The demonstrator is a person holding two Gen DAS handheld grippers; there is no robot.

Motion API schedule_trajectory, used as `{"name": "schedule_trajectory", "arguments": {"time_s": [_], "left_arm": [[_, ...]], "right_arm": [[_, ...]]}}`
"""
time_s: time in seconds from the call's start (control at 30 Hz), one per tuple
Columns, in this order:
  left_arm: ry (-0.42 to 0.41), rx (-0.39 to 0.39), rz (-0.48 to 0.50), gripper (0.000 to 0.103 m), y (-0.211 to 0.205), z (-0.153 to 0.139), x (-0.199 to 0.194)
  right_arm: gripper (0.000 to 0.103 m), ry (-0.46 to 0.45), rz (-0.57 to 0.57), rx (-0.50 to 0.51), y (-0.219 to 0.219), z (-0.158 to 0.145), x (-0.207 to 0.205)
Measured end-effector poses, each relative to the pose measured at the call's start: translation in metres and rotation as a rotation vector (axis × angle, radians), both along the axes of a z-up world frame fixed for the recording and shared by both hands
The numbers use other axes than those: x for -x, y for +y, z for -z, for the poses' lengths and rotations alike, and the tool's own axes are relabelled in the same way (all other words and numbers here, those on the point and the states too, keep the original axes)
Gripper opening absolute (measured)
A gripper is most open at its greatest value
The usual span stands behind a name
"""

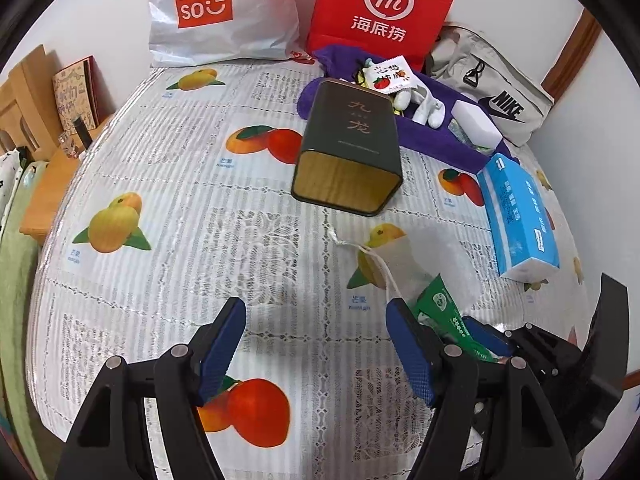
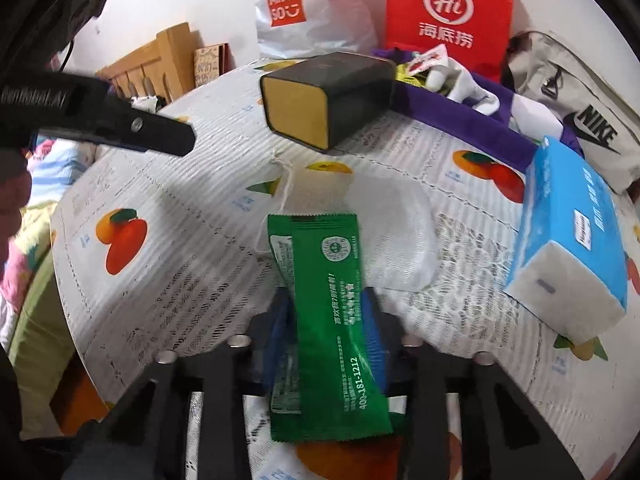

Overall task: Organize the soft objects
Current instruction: 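Grasp the green sachet with the right tool while the left tool approaches the mesh bag, then close the left tool on the white mesh bag while the right tool holds the sachet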

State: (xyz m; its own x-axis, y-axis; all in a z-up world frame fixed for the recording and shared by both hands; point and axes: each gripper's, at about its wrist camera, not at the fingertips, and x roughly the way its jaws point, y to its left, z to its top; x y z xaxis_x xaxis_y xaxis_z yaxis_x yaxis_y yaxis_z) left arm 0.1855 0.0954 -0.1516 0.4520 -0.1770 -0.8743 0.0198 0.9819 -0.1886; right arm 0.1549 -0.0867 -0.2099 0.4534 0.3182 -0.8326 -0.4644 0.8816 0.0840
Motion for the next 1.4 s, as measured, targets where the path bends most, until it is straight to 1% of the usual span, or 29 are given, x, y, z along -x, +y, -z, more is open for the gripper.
{"name": "schedule_trajectory", "arguments": {"time_s": [0.1,0.17,0.23,0.3,0.4,0.47,0.57,0.63,0.7,0.73,0.77,0.83,0.93,1.0,1.03,1.1,1.17,1.3,1.33,1.4], "left_arm": [[0.002,0.003,0.02,0.071,-0.008,0.004,0.0],[-0.004,0.01,0.042,0.071,-0.015,0.007,0.0],[-0.004,0.015,0.058,0.071,-0.023,0.011,-0.001],[-0.004,0.023,0.081,0.071,-0.032,0.017,-0.003],[0.015,0.021,0.114,0.071,-0.049,0.032,-0.01],[0.012,0.025,0.131,0.071,-0.059,0.04,-0.013],[-0.049,0.002,0.152,0.071,-0.07,0.041,-0.013],[-0.047,0.0,0.168,0.071,-0.077,0.043,-0.014],[-0.056,-0.028,0.198,0.072,-0.086,0.043,-0.016],[-0.054,-0.038,0.215,0.074,-0.09,0.043,-0.017],[-0.05,-0.048,0.229,0.078,-0.095,0.043,-0.019],[-0.048,-0.057,0.247,0.081,-0.103,0.044,-0.022],[-0.033,-0.066,0.281,0.099,-0.114,0.048,-0.027],[-0.046,-0.086,0.279,0.101,-0.117,0.051,-0.028],[-0.054,-0.113,0.282,0.103,-0.121,0.052,-0.029],[-0.064,-0.17,0.293,0.103,-0.127,0.055,-0.03],[-0.073,-0.16,0.285,0.103,-0.127,0.055,-0.03],[-0.088,-0.175,0.281,0.103,-0.129,0.055,-0.032],[-0.097,-0.176,0.284,0.1,-0.13,0.055,-0.031],[-0.12,-0.167,0.303,0.082,-0.132,0.052,-0.03]], "right_arm": [[0.021,0.036,0.014,-0.04,-0.011,-0.002,0.0],[0.021,0.051,0.029,-0.047,-0.018,-0.004,0.004],[0.021,0.044,0.052,-0.025,-0.026,-0.006,0.01],[0.021,0.046,0.073,-0.023,-0.034,-0.01,0.015],[0.021,0.035,0.114,-0.004,-0.052,-0.015,0.024],[0.021,0.03,0.149,0.019,-0.065,-0.017,0.027],[0.021,0.035,0.212,0.025,-0.085,-0.017,0.029],[0.021,0.04,0.238,0.042,-0.096,-0.014,0.029],[0.021,0.046,0.268,0.045,-0.106,-0.01,0.029],[0.022,0.058,0.283,0.04,-0.11,-0.006,0.027],[0.022,0.067,0.288,0.034,-0.113,-0.003,0.026],[0.022,0.06,0.293,0.015,-0.117,-0.001,0.025],[0.023,0.062,0.304,-0.019,-0.122,0.001,0.024],[0.023,0.068,0.314,-0.057,-0.128,0.002,0.025],[0.023,0.069,0.316,-0.076,-0.131,0.003,0.025],[0.023,0.065,0.31,-0.08,-0.13,0.003,0.025],[0.023,0.06,0.313,-0.074,-0.128,0.003,0.026],[0.023,0.038,0.312,-0.061,-0.126,0.004,0.028],[0.023,0.037,0.316,-0.067,-0.126,0.004,0.028],[0.023,0.038,0.32,-0.072,-0.128,0.004,0.028]]}}
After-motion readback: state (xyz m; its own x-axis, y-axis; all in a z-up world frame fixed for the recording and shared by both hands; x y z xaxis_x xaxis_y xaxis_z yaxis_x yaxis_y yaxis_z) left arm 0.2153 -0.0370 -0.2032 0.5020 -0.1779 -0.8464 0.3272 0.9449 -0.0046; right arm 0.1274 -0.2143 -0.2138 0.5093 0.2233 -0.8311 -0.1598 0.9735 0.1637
